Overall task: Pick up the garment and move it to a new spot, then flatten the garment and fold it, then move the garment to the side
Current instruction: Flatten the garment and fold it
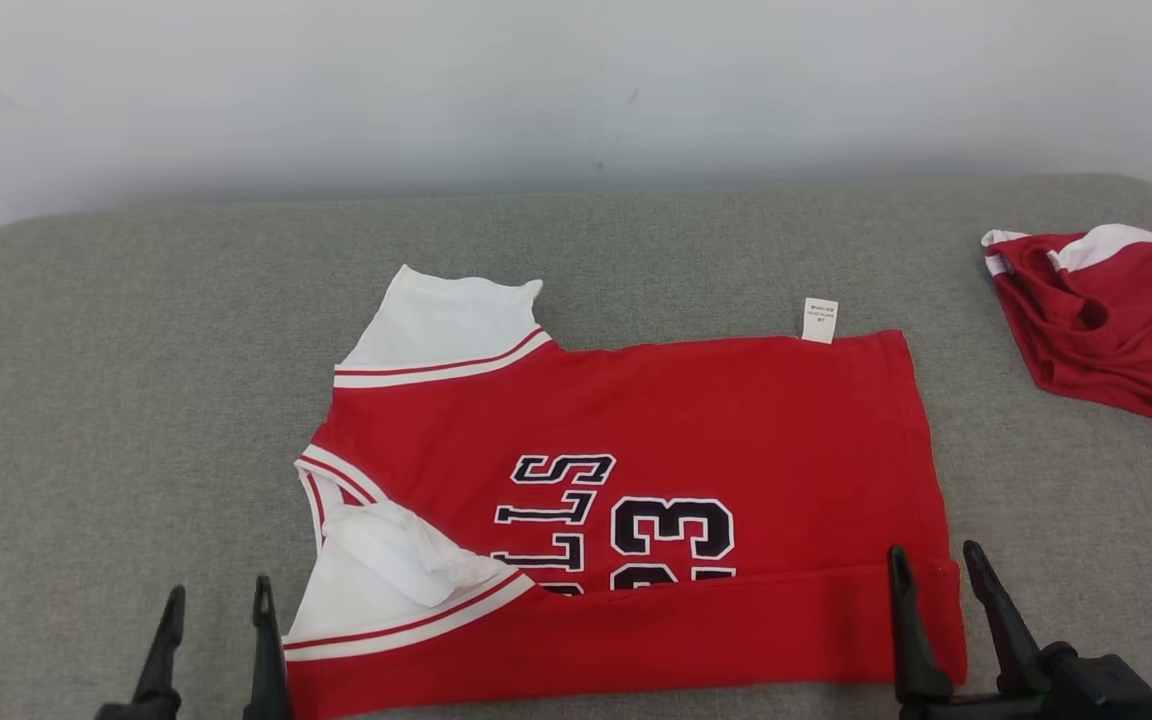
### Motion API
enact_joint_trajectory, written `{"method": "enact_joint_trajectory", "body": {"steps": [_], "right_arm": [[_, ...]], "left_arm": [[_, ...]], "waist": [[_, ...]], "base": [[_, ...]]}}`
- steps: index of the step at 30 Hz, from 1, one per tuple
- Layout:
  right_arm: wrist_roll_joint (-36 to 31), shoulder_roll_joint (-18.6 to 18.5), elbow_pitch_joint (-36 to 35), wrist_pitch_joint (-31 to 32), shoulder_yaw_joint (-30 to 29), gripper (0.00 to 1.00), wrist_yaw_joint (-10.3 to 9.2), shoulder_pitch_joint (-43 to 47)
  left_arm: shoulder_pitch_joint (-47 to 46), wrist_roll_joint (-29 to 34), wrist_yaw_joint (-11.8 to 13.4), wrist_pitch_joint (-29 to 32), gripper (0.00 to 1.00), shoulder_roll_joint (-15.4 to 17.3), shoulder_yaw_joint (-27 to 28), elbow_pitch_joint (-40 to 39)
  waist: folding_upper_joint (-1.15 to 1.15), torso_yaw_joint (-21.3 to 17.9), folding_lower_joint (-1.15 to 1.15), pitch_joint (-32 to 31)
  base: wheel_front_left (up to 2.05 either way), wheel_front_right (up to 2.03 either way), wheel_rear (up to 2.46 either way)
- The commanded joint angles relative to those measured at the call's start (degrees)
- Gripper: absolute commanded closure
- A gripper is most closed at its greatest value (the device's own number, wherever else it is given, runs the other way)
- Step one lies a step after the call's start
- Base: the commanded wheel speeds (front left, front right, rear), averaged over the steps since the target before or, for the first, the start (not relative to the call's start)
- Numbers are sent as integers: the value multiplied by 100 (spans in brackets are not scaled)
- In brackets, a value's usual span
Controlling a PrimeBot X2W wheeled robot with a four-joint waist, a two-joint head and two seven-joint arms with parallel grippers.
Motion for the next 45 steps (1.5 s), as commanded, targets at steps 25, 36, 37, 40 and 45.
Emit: {"method": "enact_joint_trajectory", "body": {"steps": [25,36,37,40,45], "right_arm": [[-101,-137,1907,-12,342,0,-16,-3598],[-7,-123,2071,-12,695,0,-16,-4245],[1,-133,2058,-12,710,0,-16,-4260],[26,-146,2010,-12,748,0,-16,-4297],[10,-172,2056,-12,841,0,-16,-4318]], "left_arm": [[-5144,-2627,-550,1712,0,2587,-2047,2264],[-6173,-3323,-551,2370,0,3020,-2970,3322],[-6226,-3361,-551,2381,0,3024,-3041,3393],[-6352,-3437,-552,2359,0,3050,-3229,3566],[-6556,-3563,-552,2349,0,3059,-3511,3870]], "waist": [[0,-1178,0,1879],[0,-1500,0,2314],[0,-1515,0,2329],[0,-1554,0,2365],[0,-1593,0,2404]], "base": [[0,0,0],[0,0,0],[0,0,0],[0,0,0],[0,0,0]]}}
